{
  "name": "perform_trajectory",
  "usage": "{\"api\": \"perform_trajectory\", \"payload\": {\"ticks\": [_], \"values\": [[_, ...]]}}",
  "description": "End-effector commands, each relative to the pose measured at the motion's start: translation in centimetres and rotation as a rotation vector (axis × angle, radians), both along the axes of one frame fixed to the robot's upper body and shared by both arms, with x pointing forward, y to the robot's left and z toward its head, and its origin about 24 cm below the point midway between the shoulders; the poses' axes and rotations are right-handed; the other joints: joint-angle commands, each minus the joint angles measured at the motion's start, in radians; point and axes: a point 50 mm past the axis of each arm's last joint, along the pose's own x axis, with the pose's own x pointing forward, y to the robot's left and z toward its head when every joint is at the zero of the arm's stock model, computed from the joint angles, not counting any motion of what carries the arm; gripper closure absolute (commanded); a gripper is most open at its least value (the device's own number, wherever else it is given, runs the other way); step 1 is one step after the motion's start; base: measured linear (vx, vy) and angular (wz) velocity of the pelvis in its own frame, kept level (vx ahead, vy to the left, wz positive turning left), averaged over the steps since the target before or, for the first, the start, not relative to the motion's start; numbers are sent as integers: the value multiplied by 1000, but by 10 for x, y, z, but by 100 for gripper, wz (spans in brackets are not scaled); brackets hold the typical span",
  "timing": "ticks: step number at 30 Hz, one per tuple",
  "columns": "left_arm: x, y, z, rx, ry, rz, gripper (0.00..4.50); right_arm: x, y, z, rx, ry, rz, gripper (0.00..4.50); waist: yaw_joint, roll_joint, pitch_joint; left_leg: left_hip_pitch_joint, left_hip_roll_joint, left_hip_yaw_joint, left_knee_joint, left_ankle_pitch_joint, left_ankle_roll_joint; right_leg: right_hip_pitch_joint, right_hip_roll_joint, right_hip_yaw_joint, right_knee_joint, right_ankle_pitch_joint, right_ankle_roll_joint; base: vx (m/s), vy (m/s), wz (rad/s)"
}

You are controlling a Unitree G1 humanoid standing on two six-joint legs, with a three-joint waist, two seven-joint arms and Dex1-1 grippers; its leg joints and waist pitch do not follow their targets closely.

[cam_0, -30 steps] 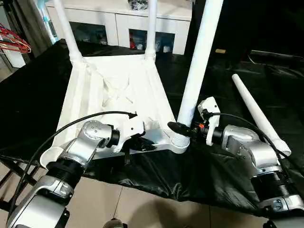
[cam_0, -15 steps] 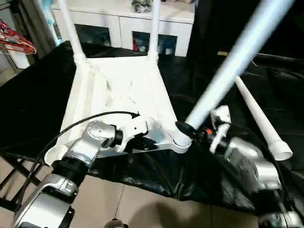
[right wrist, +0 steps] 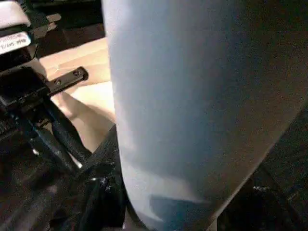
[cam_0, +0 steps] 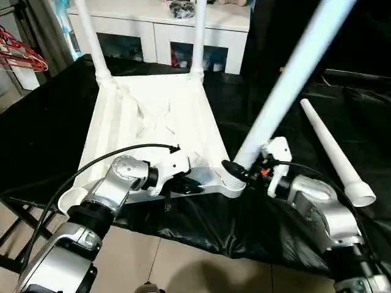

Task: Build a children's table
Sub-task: Insert table leg to table base

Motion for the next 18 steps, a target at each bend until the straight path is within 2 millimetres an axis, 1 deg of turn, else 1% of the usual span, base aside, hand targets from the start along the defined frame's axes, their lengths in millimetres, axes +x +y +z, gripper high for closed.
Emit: {"api": "perform_trajectory", "payload": {"ticks": [1,4,6,7,9,11,13,15,17,18], "values": [[6,2,8,24,-38,0,450,-13,3,-29,-66,144,62,259,-8,1,-55,19,20,-11,-86,-405,-27,23,-60,34,-101,-456,-136,0,0,0],[5,3,8,23,-32,-16,450,-13,3,-30,-77,149,111,259,-7,3,-55,18,21,-11,-87,-407,-28,24,-60,34,-98,-428,-148,0,0,0],[5,2,9,19,-28,-32,450,-13,4,-30,-75,147,132,259,-6,2,-56,18,21,-10,-87,-402,-26,26,-60,34,-96,-411,-155,0,0,0],[3,2,10,14,-19,-62,450,-14,4,-29,-65,146,167,259,-6,3,-58,18,22,-10,-87,-395,-25,27,-60,35,-94,-388,-161,0,0,0],[2,2,10,12,-16,-74,450,-14,4,-29,-61,146,180,259,-5,2,-59,15,21,-8,-86,-380,-21,30,-58,35,-90,-351,-174,0,0,0],[1,3,11,16,-9,-97,450,-14,3,-29,-57,146,213,259,-4,4,-60,16,23,-7,-86,-370,-19,31,-58,35,-86,-318,-188,0,0,0],[1,4,14,20,-3,-130,450,-16,2,-28,-44,144,258,259,-3,7,-61,15,23,-6,-85,-360,-15,34,-57,35,-83,-285,-202,0,0,0],[1,5,16,22,-1,-141,450,-17,2,-27,-38,144,276,259,-2,7,-63,16,24,-5,-84,-350,-12,35,-56,35,-80,-255,-212,0,0,0],[2,7,21,29,6,-180,450,-22,-1,-27,-21,153,343,259,2,8,-64,18,25,-4,-83,-343,-7,36,-55,34,-78,-230,-223,0,0,0],[2,7,22,32,8,-189,450,-24,-2,-27,-23,158,364,259,3,8,-63,17,25,-3,-84,-340,-4,36,-54,34,-76,-222,-227,0,0,0]]}}
